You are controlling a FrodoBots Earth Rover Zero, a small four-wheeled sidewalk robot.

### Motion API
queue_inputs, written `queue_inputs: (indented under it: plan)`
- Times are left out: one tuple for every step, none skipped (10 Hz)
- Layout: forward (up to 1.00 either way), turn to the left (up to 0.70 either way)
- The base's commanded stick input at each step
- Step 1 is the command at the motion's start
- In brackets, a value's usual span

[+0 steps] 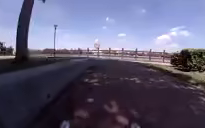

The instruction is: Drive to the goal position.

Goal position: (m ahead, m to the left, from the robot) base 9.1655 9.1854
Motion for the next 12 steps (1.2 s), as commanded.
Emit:
queue_inputs:
  plan:
    - [0.7,0.0]
    - [0.7,0.0]
    - [0.7,0.0]
    - [0.7,0.0]
    - [0.7,0.0]
    - [0.7,0.0]
    - [0.7,0.0]
    - [0.7,0.0]
    - [0.7,0.0]
    - [0.7,0.0]
    - [0.7,-0.35]
    - [0.7,-0.35]
